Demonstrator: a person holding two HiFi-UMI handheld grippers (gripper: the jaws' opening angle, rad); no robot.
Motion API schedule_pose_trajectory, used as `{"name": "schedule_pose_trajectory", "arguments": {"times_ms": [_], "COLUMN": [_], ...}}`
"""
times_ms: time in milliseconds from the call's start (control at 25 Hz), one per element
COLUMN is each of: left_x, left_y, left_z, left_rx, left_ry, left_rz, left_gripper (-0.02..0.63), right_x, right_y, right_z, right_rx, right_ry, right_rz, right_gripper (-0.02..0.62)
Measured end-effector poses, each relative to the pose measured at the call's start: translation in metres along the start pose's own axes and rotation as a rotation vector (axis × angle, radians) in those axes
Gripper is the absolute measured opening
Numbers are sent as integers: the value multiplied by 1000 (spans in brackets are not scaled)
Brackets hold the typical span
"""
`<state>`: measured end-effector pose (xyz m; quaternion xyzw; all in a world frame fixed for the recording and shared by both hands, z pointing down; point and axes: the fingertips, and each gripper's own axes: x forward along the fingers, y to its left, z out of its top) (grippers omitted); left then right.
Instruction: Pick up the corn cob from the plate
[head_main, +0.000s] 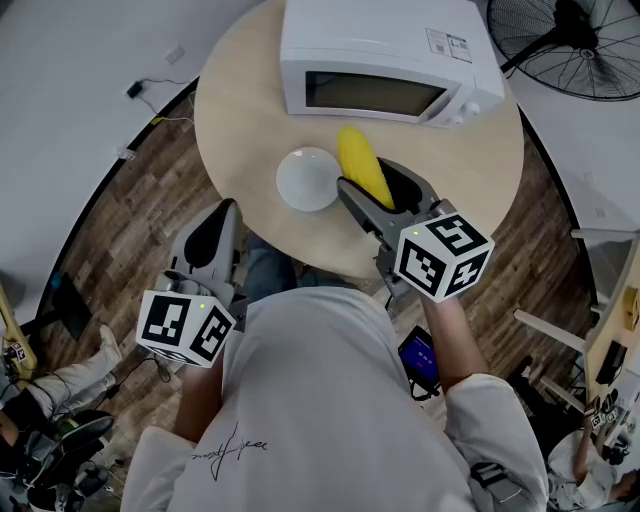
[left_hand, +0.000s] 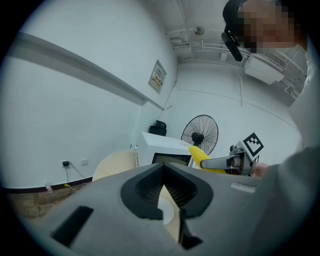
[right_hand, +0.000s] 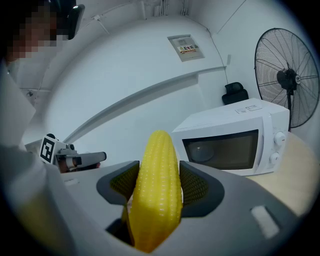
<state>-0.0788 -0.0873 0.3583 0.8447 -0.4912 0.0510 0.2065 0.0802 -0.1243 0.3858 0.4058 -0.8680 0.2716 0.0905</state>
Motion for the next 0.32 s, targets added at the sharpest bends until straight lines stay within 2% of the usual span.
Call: {"name": "schedule_pose_trajectory", "arguments": {"times_ms": [320], "left_x": [1], "left_y": [-2], "left_z": [0], "left_rx": [-3], "left_ry": [0], "left_rz": [1], "left_gripper": [-9], "right_x": [-3], "right_y": [-2], "right_z": [-1], "right_rx": [4], "right_ry": [0], "right_rz": [-2], "right_gripper": [265]}}
